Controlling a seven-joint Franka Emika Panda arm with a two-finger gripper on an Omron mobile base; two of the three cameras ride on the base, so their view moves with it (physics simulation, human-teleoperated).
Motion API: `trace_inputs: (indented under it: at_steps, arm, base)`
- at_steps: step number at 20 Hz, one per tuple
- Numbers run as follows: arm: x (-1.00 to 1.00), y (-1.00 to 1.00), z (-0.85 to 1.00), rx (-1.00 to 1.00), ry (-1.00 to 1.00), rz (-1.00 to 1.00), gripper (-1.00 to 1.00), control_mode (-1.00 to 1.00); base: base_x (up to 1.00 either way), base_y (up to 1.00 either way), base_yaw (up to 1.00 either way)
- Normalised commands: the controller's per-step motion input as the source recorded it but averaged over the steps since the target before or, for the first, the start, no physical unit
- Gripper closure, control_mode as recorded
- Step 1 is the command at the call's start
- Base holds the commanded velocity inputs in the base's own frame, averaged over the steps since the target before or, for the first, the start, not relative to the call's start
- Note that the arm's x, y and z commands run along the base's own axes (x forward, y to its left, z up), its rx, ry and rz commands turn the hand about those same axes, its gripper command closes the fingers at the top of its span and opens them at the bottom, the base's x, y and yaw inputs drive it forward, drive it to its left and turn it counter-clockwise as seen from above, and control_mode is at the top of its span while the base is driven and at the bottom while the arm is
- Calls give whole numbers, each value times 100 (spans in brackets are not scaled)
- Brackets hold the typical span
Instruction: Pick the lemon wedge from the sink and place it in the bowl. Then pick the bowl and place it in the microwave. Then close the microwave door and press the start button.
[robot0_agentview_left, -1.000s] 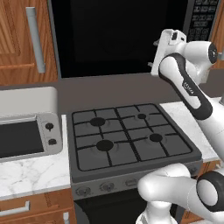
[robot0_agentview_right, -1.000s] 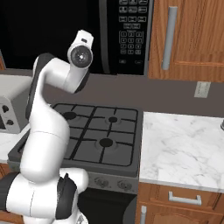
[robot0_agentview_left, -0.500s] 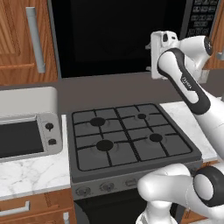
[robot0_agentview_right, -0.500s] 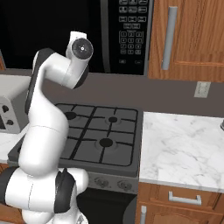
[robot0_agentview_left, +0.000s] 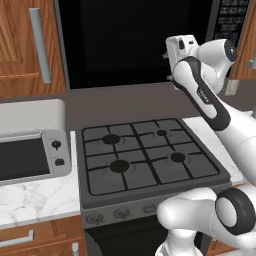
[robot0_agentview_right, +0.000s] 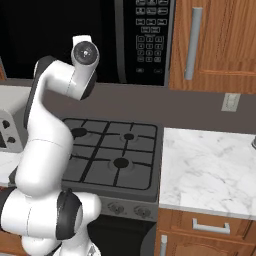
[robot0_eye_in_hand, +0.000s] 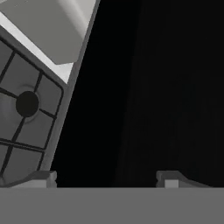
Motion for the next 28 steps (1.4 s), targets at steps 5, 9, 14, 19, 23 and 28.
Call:
trace_inputs:
  at_steps: [5, 9, 14, 19, 23, 28]
  arm:
    - [4, 3, -9, -2, 0, 4, -100, -100]
    - [-71, -13, 3, 0, -13, 0, -100, -100]
    - [-98, -37, 13, 0, -28, -1, -100, -100]
    - [-100, -71, 3, 0, -25, -1, -100, -100]
    - [-68, -100, 0, 0, -2, 0, 100, -100]
    - [-31, -100, 0, 1, 0, 0, 100, -100]
  base:
    - [0, 0, 0]
    - [0, 0, 0]
    - [0, 0, 0]
    - [0, 0, 0]
    - [0, 0, 0]
    - [0, 0, 0]
